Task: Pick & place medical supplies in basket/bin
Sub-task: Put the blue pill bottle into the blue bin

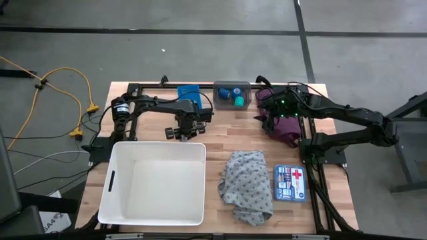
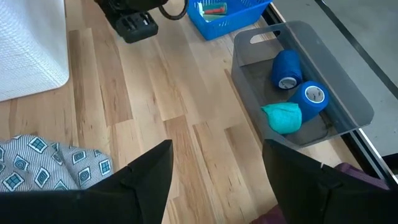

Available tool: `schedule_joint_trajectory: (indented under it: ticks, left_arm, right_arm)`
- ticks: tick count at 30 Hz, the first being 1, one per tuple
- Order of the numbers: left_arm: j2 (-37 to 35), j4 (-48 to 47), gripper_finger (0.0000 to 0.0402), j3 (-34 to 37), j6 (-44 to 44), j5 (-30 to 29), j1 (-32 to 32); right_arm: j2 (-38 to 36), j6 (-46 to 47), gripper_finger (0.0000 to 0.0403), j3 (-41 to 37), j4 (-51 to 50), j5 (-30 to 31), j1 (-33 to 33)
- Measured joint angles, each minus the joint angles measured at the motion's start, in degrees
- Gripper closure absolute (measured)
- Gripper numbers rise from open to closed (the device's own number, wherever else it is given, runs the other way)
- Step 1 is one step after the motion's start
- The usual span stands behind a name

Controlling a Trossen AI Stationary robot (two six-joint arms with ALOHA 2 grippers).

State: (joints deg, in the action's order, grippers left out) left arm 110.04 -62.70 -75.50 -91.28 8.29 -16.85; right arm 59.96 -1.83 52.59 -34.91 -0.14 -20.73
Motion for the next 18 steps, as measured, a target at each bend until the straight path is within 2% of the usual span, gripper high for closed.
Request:
schedule_joint_trajectory:
  ticks: [9,18]
  left_arm:
    - [0.3,0.4,0.0247,0.0,0.4,-1.9,-0.9]
    - [0.3,0.2,0.0247,0.0,2.5,-8.2,-1.1]
  right_arm:
    - [0.0,0.0,0.0166,0.0,-1.1,0.2,0.0]
    - [0.0,0.0,0.0166,0.0,-1.3,0.2,0.0]
